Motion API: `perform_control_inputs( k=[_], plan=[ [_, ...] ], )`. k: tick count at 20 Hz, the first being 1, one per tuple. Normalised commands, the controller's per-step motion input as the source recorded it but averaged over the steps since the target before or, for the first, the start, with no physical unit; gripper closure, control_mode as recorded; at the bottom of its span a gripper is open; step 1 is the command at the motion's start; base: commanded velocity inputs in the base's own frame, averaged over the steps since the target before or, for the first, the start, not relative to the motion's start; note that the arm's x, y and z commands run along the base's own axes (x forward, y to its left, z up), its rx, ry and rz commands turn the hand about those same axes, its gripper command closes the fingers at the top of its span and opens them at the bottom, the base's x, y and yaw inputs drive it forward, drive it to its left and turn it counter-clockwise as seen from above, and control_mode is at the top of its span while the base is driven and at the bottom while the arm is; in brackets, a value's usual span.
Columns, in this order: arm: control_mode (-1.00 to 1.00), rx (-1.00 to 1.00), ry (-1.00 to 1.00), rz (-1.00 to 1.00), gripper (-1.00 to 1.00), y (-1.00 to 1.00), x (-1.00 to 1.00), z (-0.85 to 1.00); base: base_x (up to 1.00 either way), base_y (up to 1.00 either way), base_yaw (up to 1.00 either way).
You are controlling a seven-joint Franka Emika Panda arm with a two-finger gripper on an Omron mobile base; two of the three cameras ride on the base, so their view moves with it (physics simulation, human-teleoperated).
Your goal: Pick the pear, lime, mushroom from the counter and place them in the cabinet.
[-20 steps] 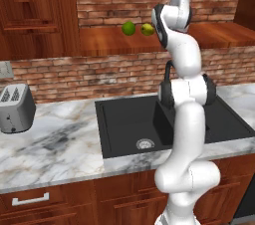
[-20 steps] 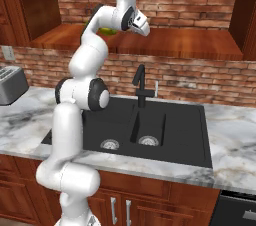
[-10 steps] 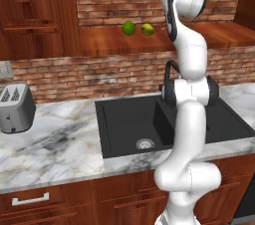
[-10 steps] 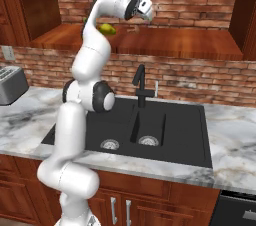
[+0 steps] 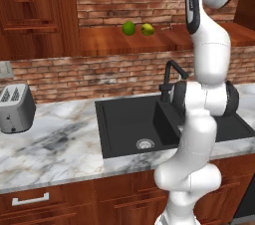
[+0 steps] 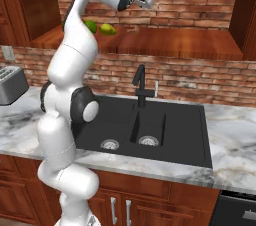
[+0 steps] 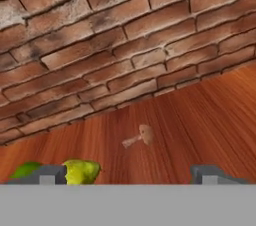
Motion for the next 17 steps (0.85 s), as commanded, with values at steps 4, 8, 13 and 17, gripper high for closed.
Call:
perform_control_inputs(
  k=[4, 8, 13, 17],
  plan=[
    [-1.0, -0.28, -0.27, 0.0, -1.0, 0.0, -1.0, -1.0, 0.0, 0.0, 0.0],
    [-1.0, -0.29, -0.3, 0.0, -1.0, 0.0, -1.0, -1.0, 0.0, 0.0, 0.0],
    [-1.0, -0.21, -0.2, 0.0, -1.0, 0.01, -1.0, -0.92, 0.0, 0.0, 0.0],
    [-1.0, -0.02, 0.0, 0.0, -1.0, 0.0, -1.0, -0.04, 0.0, 0.0, 0.0]
  ],
)
